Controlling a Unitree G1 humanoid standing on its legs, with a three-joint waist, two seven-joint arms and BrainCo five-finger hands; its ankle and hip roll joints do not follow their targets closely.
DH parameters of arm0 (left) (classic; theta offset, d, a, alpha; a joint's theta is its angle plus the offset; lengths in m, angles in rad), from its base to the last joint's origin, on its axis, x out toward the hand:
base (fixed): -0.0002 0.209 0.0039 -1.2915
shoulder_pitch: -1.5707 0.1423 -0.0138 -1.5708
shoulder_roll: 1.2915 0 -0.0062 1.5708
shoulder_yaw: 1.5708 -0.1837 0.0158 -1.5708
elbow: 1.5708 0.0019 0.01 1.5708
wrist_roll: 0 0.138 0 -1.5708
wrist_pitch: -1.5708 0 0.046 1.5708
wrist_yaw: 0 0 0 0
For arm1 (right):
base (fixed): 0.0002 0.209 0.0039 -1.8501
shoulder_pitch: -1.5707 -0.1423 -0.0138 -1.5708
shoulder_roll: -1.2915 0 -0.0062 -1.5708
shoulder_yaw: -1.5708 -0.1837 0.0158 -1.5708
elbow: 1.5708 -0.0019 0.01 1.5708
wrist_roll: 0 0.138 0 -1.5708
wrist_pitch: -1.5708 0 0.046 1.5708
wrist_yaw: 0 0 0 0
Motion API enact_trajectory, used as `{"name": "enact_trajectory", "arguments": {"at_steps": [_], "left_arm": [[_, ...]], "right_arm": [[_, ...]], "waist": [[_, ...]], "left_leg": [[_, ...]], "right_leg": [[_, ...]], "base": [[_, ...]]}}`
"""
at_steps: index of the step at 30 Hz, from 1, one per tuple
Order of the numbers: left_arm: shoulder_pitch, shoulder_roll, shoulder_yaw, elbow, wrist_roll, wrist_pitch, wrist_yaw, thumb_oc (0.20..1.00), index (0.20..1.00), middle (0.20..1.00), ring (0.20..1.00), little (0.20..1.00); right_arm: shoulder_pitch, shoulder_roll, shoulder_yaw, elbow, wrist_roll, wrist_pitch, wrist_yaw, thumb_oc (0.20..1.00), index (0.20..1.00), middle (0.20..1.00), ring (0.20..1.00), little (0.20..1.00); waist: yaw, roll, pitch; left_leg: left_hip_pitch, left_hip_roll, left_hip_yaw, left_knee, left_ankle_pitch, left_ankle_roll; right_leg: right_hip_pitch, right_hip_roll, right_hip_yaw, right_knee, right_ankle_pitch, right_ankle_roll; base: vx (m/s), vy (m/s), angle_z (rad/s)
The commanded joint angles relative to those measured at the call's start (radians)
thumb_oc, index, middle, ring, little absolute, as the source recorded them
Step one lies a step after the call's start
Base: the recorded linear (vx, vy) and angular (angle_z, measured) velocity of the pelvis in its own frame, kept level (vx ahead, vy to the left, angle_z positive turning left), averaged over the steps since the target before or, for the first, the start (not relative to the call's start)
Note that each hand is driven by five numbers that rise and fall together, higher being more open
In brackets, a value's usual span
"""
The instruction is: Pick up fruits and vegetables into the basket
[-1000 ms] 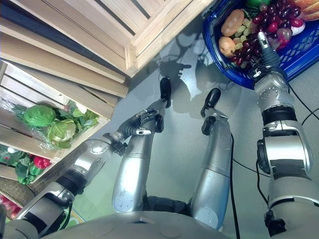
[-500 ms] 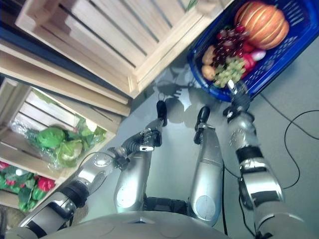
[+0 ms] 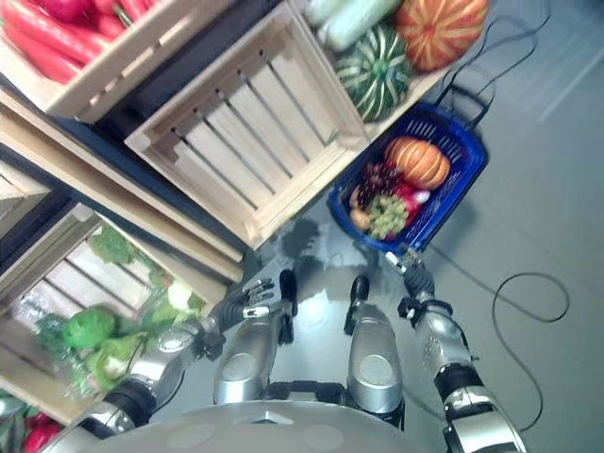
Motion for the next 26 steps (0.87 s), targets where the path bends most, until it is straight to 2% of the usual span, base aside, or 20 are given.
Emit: {"name": "enact_trajectory", "arguments": {"at_steps": [1, 3, 5, 7, 8, 13, 17, 19, 23, 26], "left_arm": [[0.023, -0.042, 0.051, 0.020, 0.005, -0.025, -0.047, 1.000, 1.000, 1.000, 1.000, 1.000], [0.022, -0.055, 0.076, 0.055, 0.007, -0.001, -0.078, 1.000, 1.000, 1.000, 1.000, 1.000], [0.013, -0.069, 0.088, 0.108, 0.056, -0.010, -0.065, 1.000, 1.000, 1.000, 1.000, 1.000], [-0.009, -0.084, 0.097, 0.182, 0.091, 0.016, -0.056, 1.000, 1.000, 1.000, 1.000, 1.000], [-0.034, -0.101, 0.104, 0.267, 0.124, 0.038, -0.047, 1.000, 1.000, 1.000, 1.000, 1.000], [-0.084, -0.150, 0.135, 0.448, 0.157, 0.105, -0.063, 1.000, 1.000, 1.000, 1.000, 1.000], [-0.096, -0.173, 0.143, 0.515, 0.172, 0.137, -0.080, 1.000, 1.000, 1.000, 1.000, 1.000], [-0.099, -0.190, 0.160, 0.538, 0.143, 0.180, -0.106, 1.000, 1.000, 1.000, 1.000, 1.000], [-0.097, -0.201, 0.188, 0.547, 0.078, 0.206, -0.141, 1.000, 1.000, 1.000, 1.000, 1.000], [-0.096, -0.198, 0.195, 0.555, 0.110, 0.229, -0.145, 1.000, 1.000, 1.000, 1.000, 1.000]], "right_arm": [[0.007, -0.009, 0.040, 0.004, -0.096, 0.057, 0.089, 1.000, 1.000, 1.000, 1.000, 1.000], [0.021, 0.001, 0.052, 0.033, -0.115, 0.111, 0.113, 1.000, 1.000, 1.000, 1.000, 1.000], [0.027, 0.011, 0.064, 0.075, -0.141, 0.164, 0.137, 1.000, 1.000, 1.000, 1.000, 1.000], [0.019, 0.022, 0.082, 0.119, -0.176, 0.199, 0.183, 1.000, 1.000, 1.000, 1.000, 1.000], [0.008, 0.031, 0.092, 0.182, -0.192, 0.225, 0.200, 1.000, 1.000, 1.000, 1.000, 1.000], [-0.024, 0.057, 0.077, 0.344, -0.188, 0.305, 0.238, 1.000, 1.000, 1.000, 1.000, 1.000], [-0.032, 0.071, 0.055, 0.401, -0.189, 0.317, 0.215, 1.000, 1.000, 1.000, 1.000, 1.000], [-0.030, 0.076, 0.055, 0.425, -0.226, 0.313, 0.226, 1.000, 1.000, 1.000, 1.000, 1.000], [-0.029, 0.079, 0.049, 0.447, -0.249, 0.330, 0.240, 1.000, 1.000, 1.000, 1.000, 1.000], [-0.030, 0.077, 0.053, 0.453, -0.283, 0.320, 0.252, 1.000, 1.000, 1.000, 1.000, 1.000]], "waist": [[0.004, -0.001, -0.078], [0.012, -0.009, -0.109], [0.016, -0.015, -0.131], [0.018, -0.020, -0.149], [0.020, -0.018, -0.165], [0.018, -0.005, -0.196], [0.014, 0.006, -0.209], [0.012, 0.008, -0.217], [0.017, 0.008, -0.225], [0.020, 0.003, -0.227]], "left_leg": [[0.056, -0.049, 0.004, 0.036, -0.143, 0.032], [0.084, -0.051, 0.005, 0.024, -0.148, 0.034], [0.108, -0.051, 0.005, 0.008, -0.147, 0.033], [0.132, -0.054, 0.003, -0.015, -0.143, 0.034], [0.151, -0.056, 0.001, -0.035, -0.138, 0.032], [0.195, -0.067, 0.009, -0.059, -0.136, 0.033], [0.219, -0.074, 0.013, -0.065, -0.141, 0.038], [0.230, -0.077, 0.016, -0.068, -0.146, 0.044], [0.237, -0.081, 0.018, -0.054, -0.159, 0.049], [0.242, -0.085, 0.019, -0.050, -0.163, 0.053]], "right_leg": [[0.081, 0.026, -0.009, -0.061, 0.010, 0.042], [0.107, 0.024, -0.013, -0.074, 0.014, 0.046], [0.133, 0.025, -0.018, -0.090, 0.018, 0.049], [0.156, 0.026, -0.015, -0.113, 0.025, 0.052], [0.177, 0.027, -0.017, -0.135, 0.032, 0.054], [0.228, 0.024, -0.032, -0.171, 0.040, 0.052], [0.254, 0.020, -0.043, -0.176, 0.035, 0.051], [0.264, 0.017, -0.044, -0.178, 0.032, 0.050], [0.275, 0.012, -0.048, -0.169, 0.023, 0.048], [0.281, 0.014, -0.049, -0.170, 0.024, 0.044]], "base": [[0.06, 0.026, 0.01], [0.05, 0.004, 0.04], [0.02, -0.007, 0.07], [-0.01, -0.003, 0.03], [0.00, 0.000, 0.00], [0.00, 0.048, -0.01], [0.01, 0.068, 0.01], [0.02, 0.059, 0.01], [0.01, 0.020, 0.01], [0.00, 0.000, 0.00]]}}
